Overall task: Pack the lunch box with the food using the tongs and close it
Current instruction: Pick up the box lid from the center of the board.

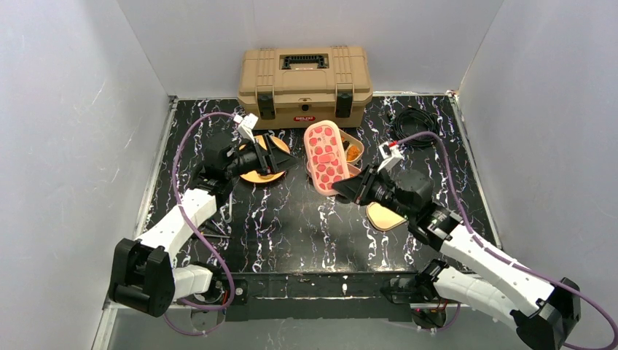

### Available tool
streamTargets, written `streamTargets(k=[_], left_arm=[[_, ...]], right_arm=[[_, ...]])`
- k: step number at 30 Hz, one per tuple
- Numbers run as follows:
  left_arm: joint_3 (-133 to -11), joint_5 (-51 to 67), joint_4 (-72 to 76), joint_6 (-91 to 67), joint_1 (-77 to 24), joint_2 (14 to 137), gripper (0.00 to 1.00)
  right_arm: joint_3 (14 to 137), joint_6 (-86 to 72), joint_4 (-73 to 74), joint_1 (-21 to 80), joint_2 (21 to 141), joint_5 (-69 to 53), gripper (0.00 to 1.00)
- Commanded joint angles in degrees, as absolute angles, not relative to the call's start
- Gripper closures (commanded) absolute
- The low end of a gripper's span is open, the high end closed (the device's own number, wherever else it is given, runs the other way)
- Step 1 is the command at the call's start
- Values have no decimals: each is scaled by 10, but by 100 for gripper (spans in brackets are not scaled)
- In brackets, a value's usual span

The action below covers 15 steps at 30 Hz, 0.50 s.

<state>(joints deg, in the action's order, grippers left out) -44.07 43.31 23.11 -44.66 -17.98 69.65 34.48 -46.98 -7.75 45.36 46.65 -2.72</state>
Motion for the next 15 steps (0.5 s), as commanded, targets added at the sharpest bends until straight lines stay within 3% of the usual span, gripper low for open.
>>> streamTargets(k=[1,10,15], left_arm=[[-480,369,122,-342,-172,654,12],[-588,323,-44,-206,-172,696,11],[-706,334,-153,-166,-175,811,24]], right_arm=[[452,-378,128,420,498,-37,99],[567,-306,231,276,649,-302,99],[636,-248,304,256,703,-299,99]])
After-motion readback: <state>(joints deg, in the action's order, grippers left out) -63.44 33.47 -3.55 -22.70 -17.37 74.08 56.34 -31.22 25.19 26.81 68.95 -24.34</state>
